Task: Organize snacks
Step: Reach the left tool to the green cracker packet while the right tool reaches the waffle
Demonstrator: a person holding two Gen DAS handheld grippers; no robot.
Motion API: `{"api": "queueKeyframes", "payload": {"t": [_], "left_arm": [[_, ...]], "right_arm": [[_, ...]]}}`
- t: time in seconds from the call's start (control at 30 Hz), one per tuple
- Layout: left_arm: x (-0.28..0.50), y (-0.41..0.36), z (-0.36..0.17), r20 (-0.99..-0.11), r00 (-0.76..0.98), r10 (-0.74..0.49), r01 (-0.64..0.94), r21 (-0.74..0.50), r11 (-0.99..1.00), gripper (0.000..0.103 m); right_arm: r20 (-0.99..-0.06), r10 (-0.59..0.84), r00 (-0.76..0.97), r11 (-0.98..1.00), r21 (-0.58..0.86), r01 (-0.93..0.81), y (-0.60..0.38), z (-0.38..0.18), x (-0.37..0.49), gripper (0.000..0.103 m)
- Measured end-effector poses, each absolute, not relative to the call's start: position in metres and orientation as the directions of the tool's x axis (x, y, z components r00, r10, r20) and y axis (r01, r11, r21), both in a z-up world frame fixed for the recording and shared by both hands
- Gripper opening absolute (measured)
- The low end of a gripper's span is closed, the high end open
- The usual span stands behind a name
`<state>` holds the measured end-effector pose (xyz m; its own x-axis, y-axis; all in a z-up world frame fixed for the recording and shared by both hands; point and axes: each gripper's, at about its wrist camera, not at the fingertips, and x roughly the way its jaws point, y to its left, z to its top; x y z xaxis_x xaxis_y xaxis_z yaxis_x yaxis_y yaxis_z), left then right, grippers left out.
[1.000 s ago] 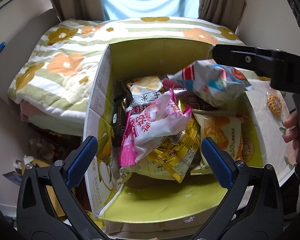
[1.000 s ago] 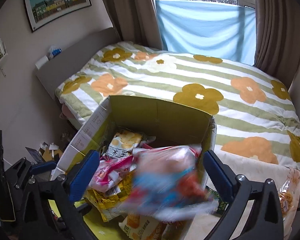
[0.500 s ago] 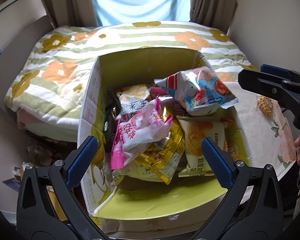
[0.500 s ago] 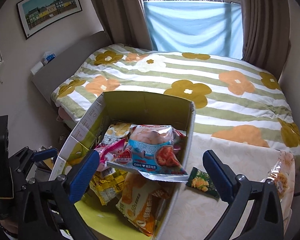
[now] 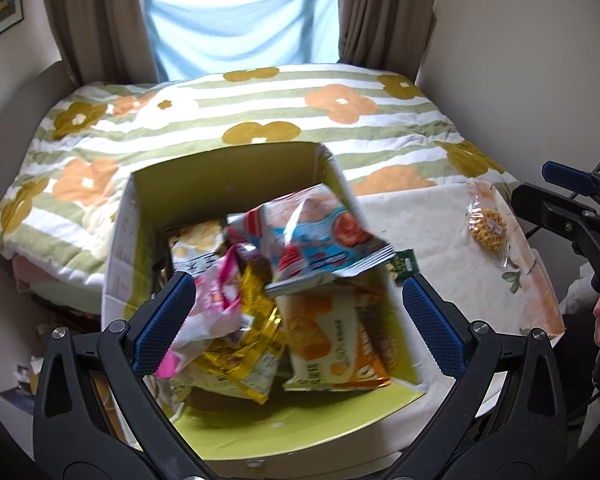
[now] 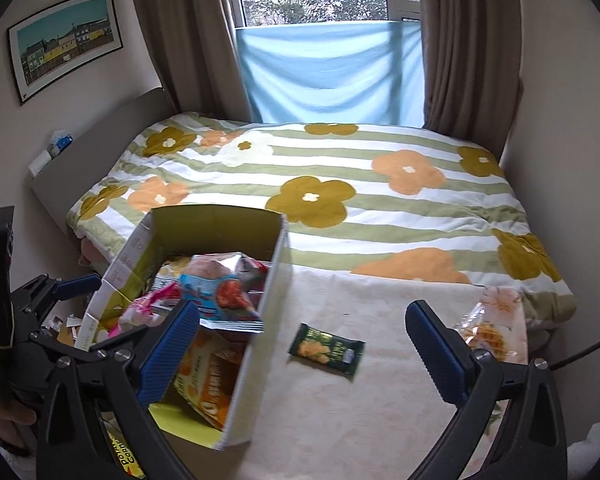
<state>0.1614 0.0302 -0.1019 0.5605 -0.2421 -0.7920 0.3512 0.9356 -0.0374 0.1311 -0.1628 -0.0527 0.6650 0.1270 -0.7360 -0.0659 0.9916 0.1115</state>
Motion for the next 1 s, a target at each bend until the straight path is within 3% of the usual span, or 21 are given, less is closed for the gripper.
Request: {"api": "queueKeyframes", "payload": {"t": [0.5,1.0], "left_arm": [[0.149,-0.122,-0.11,-0.81,0.569,-0.14,0.217,-0.016,0.976,0.103],[0.175,-0.195,-0.215,-0.911,0.413,0.013,-0.101,-0.032,0.994,0.103]], "right_arm": [[-0.772,0.178,0.61,0.98,0.084,-0.179,-0.31,-0.08,0.124,0.103],[-0.835,0.165,0.526,0.947,-0.015,-0.32,-0.365,-0.166,0.136,0.102]]}}
